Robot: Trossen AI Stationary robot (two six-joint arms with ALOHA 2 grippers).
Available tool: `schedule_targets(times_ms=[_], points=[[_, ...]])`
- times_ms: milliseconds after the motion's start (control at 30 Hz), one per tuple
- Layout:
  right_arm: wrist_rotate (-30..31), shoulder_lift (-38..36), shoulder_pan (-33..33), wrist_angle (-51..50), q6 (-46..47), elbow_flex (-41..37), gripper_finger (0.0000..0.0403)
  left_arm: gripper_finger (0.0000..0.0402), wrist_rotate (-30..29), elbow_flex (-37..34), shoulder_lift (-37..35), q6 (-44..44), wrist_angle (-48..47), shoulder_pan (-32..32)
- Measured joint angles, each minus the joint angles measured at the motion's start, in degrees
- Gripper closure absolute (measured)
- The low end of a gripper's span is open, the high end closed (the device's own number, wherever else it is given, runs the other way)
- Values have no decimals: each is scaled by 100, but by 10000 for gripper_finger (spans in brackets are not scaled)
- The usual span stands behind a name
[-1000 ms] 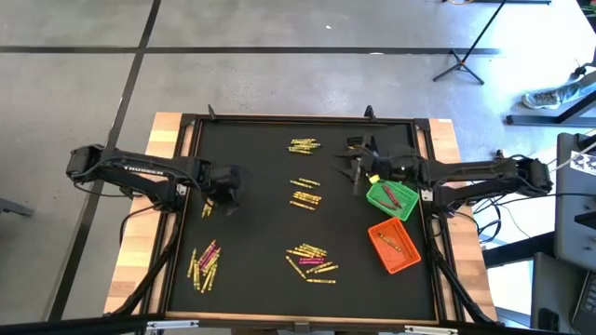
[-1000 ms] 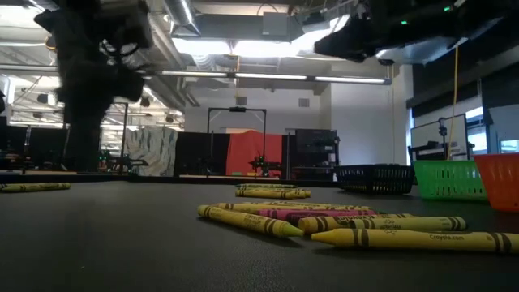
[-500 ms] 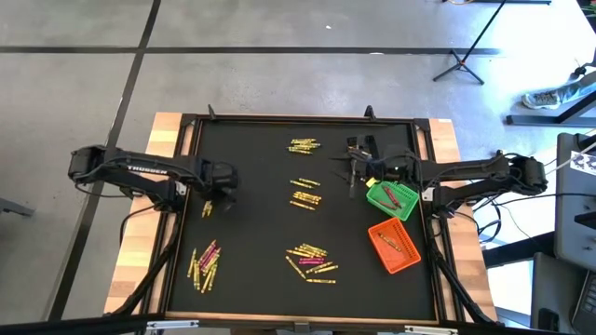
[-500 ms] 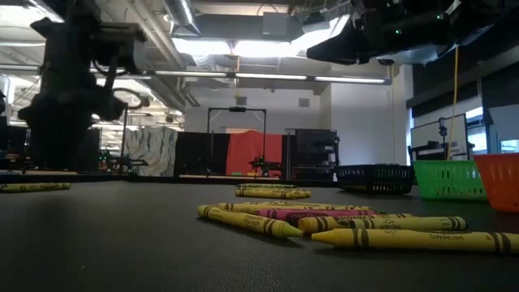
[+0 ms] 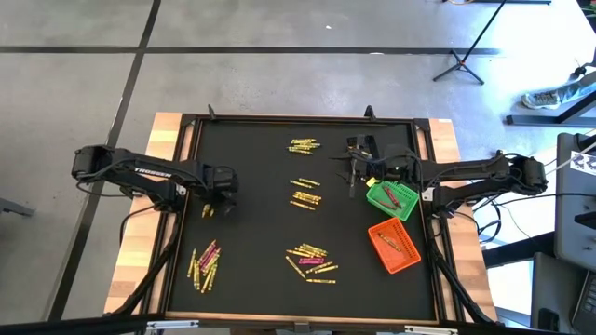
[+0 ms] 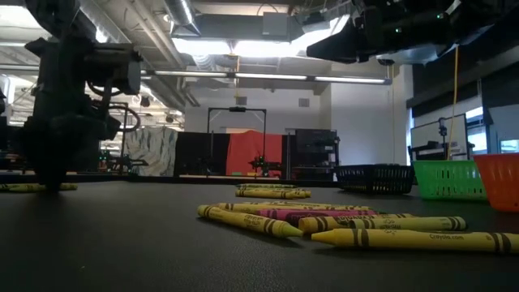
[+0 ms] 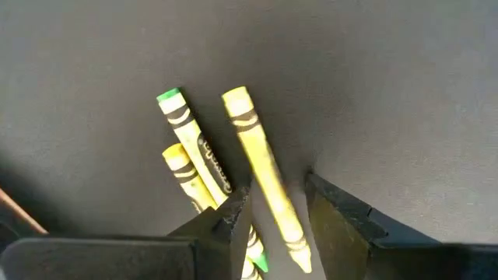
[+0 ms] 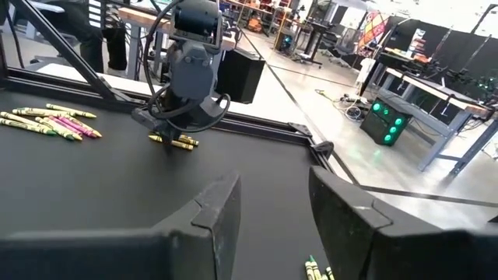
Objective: Sort crayons
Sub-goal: Put the yellow crayon into the black basket
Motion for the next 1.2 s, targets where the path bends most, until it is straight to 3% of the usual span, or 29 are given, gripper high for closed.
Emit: schedule_targets(times_ms=[267, 400, 500, 600, 733, 1033, 1200], points=[[0, 0, 0, -33, 0, 0, 253, 292, 21, -88, -8, 145, 208, 0], [-27, -4, 0, -176, 39, 4, 253, 318, 6, -91, -5, 364, 259, 0], [-131, -9, 0, -818, 153, 7, 253, 342, 12, -93, -4, 494, 313, 0], [86, -9, 0, -1232, 105, 2, 253, 363, 38, -95, -3, 634, 349, -7], [439, -18, 0, -975, 253, 4, 251, 381, 1, -67, -4, 822, 331, -4], [401, -20, 0, -1014, 347, 4, 166, 389, -227, 635, -3, 1428, 493, -109], [396, -20, 0, -953, 297, 4, 134, 389, -723, 1262, -5, 1834, 637, -168]])
